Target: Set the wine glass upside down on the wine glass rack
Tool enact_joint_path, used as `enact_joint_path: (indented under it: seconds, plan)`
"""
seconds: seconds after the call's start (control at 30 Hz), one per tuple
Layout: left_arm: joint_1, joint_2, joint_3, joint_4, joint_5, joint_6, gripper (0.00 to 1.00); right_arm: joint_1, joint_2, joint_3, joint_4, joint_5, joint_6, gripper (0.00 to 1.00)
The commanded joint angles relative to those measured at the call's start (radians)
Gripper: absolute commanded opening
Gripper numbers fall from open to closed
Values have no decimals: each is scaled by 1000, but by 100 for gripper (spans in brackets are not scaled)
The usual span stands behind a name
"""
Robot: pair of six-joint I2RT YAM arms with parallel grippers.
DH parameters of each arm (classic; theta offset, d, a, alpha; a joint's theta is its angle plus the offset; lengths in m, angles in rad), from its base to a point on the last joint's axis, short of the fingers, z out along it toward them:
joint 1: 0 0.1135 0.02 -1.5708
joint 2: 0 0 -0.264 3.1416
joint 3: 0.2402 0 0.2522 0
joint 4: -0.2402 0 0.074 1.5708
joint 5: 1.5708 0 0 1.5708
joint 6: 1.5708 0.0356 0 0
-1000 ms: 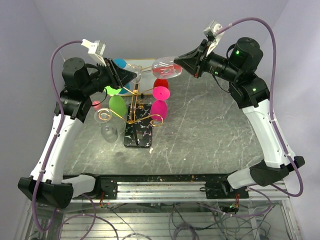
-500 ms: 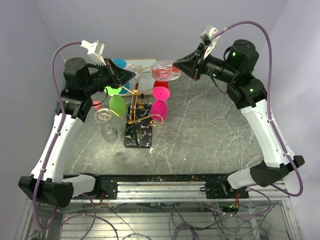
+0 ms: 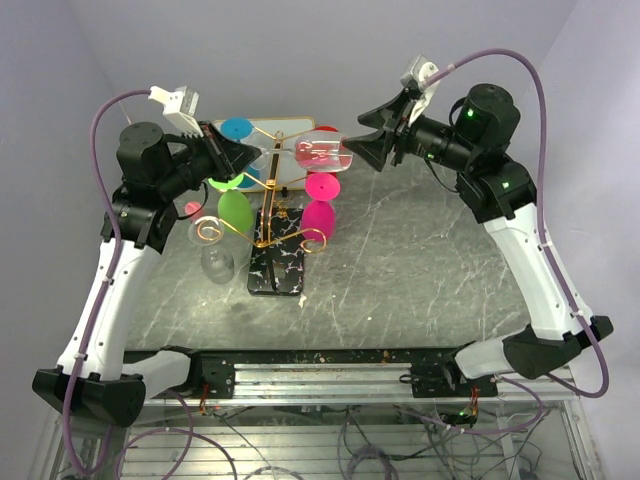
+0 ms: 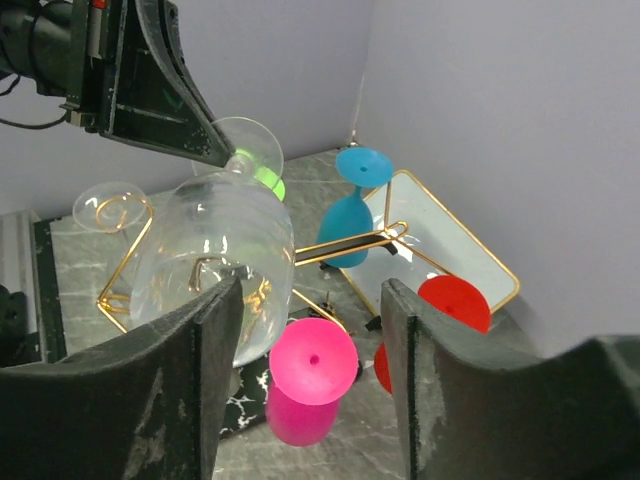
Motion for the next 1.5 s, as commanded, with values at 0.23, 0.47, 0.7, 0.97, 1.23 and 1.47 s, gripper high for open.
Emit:
enact_joint_path:
  seconds: [0.23,0.47,0.7,0.97,1.23,1.47]
  plan:
    - [30,-65,63,-50,-96,105,7,-19,-150,-93,-26,115,-97,78]
    - [31,-104,100,-123,-113,280,7,-141,-229,-222,27,44,-42,83]
    - [31,-112,222,-307,-30,561,7,-201,-289,-337,37,171,-77,83]
    - [31,-123,321,-478,112,819,7,-257,-321,-533,72,217,-110,85]
    - [28,-96,344,-635,182,1007,7,-262,-307,-631,81,311,-185,94]
    - [17,-111,332,-706,183,1169,7,-360,-362,-848,202,298,-182,95]
